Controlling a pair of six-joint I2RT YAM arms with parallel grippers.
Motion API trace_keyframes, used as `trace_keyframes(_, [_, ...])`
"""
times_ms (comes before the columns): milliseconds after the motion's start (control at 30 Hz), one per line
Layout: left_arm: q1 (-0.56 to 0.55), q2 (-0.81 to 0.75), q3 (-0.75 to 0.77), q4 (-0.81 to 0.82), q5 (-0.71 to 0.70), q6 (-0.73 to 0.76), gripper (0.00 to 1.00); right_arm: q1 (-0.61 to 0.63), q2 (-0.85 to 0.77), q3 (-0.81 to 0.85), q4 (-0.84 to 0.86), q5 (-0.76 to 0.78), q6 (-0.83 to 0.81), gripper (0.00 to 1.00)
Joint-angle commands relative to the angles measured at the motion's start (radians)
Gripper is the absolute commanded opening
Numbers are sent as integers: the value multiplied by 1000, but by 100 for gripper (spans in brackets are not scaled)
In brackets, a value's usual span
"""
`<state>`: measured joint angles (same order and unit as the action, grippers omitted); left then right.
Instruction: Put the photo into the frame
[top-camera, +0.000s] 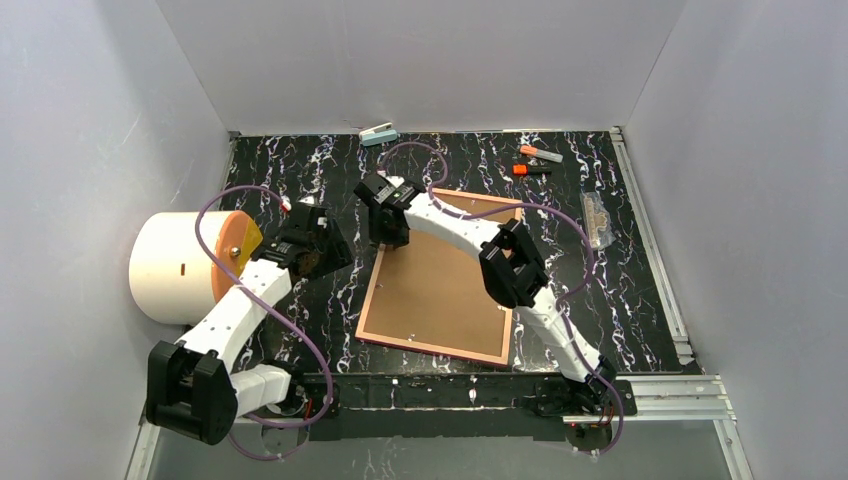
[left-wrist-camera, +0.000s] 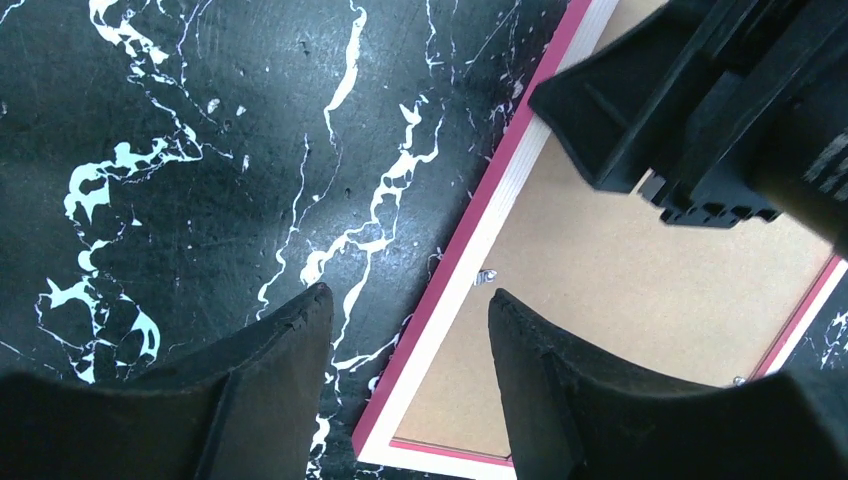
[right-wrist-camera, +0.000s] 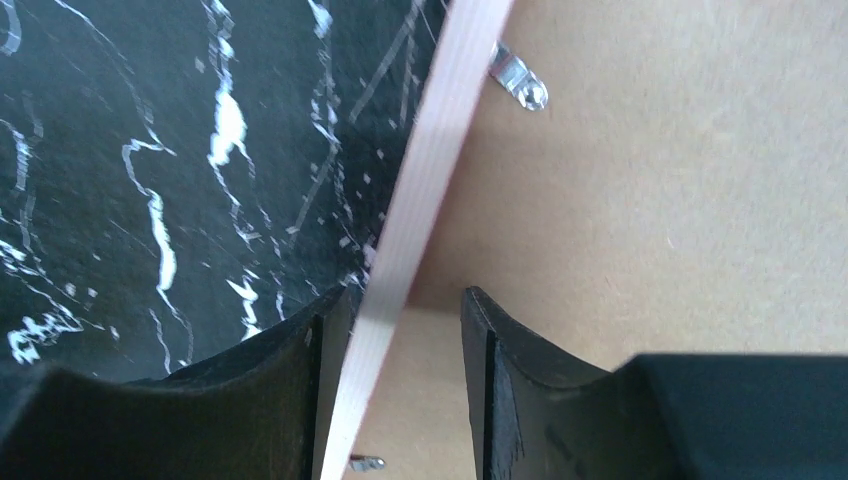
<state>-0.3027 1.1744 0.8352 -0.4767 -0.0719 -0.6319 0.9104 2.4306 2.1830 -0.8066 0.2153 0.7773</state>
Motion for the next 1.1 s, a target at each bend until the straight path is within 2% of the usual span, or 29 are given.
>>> trace_keyframes(0, [4, -32, -27, -16, -12, 1, 57, 6, 43, 114, -59, 85, -47, 53])
trace_keyframes(167, [4, 1, -33, -14, 29, 16, 56, 41, 75, 120, -76, 138, -140, 53])
trace_keyframes(333, [4, -13, -55, -10, 12, 14, 56, 52, 100, 136, -127, 189, -170, 52])
trace_keyframes(600, [5, -17, -69, -1, 5, 3, 56, 63, 125, 155, -150, 182, -217, 52])
trace_keyframes(800, [5, -16, -81, 22, 35, 5, 53, 63, 70, 127, -183, 169, -211, 24])
trace_keyframes(900, [5, -11, -94, 44, 70, 8, 52, 62, 23, 75, -183, 168, -192, 19])
trace_keyframes(1067, [5, 22, -128, 107, 221, 19, 52, 62, -20, 75, -192, 120, -142, 13])
